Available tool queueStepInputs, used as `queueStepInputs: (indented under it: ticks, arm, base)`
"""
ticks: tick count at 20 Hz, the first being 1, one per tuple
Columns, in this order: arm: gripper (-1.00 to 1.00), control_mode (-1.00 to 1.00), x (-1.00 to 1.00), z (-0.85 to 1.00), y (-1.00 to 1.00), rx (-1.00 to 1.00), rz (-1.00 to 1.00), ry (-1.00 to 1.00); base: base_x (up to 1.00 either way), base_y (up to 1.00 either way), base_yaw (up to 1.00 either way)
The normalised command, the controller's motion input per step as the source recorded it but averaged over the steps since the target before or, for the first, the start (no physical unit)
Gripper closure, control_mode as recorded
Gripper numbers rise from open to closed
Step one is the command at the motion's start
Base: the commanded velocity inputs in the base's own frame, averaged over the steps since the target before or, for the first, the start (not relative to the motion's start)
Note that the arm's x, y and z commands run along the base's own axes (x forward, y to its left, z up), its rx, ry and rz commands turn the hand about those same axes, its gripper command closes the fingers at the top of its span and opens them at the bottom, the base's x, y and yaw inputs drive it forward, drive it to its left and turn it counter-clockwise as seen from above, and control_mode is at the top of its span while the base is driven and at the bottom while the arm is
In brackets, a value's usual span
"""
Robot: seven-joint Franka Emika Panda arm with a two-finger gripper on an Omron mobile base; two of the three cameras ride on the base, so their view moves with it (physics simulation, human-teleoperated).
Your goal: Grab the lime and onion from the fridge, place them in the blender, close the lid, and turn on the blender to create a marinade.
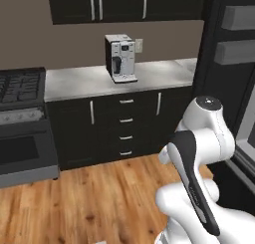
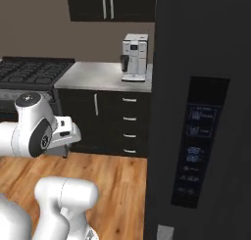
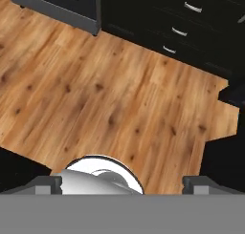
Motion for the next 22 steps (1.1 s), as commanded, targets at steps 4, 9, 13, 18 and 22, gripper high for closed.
queueStepInputs:
  ticks: [4, 9, 13, 18, 22]
  arm:
    - [-1.0, 1.0, 0.0, 0.0, 0.0, 0.0, 0.0, 0.0]
    - [-1.0, 1.0, 0.0, 0.0, 0.0, 0.0, 0.0, 0.0]
    - [-1.0, 1.0, 0.0, 0.0, 0.0, 0.0, 0.0, 0.0]
    - [-1.0, 1.0, 0.0, 0.0, 0.0, 0.0, 0.0, 0.0]
    - [-1.0, 1.0, 0.0, 0.0, 0.0, 0.0, 0.0, 0.0]
  base:
    - [0.58, 0.0, -0.45]
    - [0.45, 0.0, -0.61]
    - [0.41, 0.0, -0.7]
    - [0.28, -0.04, -0.7]
    - [0.28, -0.04, -0.67]
